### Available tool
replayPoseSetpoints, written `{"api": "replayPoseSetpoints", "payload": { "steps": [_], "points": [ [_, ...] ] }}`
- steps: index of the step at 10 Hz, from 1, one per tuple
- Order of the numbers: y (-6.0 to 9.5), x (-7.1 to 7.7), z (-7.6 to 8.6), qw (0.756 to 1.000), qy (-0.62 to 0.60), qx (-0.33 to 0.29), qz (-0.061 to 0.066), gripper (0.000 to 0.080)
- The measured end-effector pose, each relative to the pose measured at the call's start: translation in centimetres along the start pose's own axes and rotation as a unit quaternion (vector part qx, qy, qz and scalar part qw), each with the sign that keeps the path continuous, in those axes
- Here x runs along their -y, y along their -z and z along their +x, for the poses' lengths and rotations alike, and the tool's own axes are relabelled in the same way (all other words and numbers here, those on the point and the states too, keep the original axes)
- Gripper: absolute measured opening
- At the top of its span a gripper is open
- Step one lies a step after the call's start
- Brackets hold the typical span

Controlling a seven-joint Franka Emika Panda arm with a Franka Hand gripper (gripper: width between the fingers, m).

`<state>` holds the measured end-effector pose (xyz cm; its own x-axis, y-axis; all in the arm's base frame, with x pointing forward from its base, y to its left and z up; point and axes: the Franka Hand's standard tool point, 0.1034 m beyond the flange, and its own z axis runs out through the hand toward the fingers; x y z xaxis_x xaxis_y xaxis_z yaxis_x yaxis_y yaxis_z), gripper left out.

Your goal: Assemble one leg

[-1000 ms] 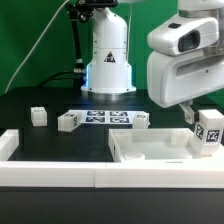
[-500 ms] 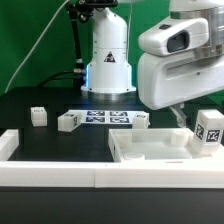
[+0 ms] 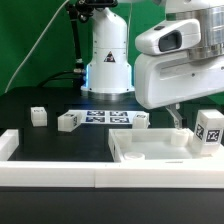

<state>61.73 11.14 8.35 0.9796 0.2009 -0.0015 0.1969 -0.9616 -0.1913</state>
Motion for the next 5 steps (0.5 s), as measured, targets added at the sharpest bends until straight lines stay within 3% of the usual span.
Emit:
{"api": "replayPoseSetpoints", "payload": {
  "steps": [1,3,4,5],
  "points": [
    [-0.01,0.0,0.0,1.0,0.0,0.0,0.0,0.0649],
    [-0.01,0.0,0.0,1.0,0.0,0.0,0.0,0.0375],
    [0.0,-0.03,0.0,1.0,0.0,0.0,0.0,0.0375],
    [0.04,-0.2,0.04,1.0,-0.001,-0.001,-0.001,0.0294]
  ]
}}
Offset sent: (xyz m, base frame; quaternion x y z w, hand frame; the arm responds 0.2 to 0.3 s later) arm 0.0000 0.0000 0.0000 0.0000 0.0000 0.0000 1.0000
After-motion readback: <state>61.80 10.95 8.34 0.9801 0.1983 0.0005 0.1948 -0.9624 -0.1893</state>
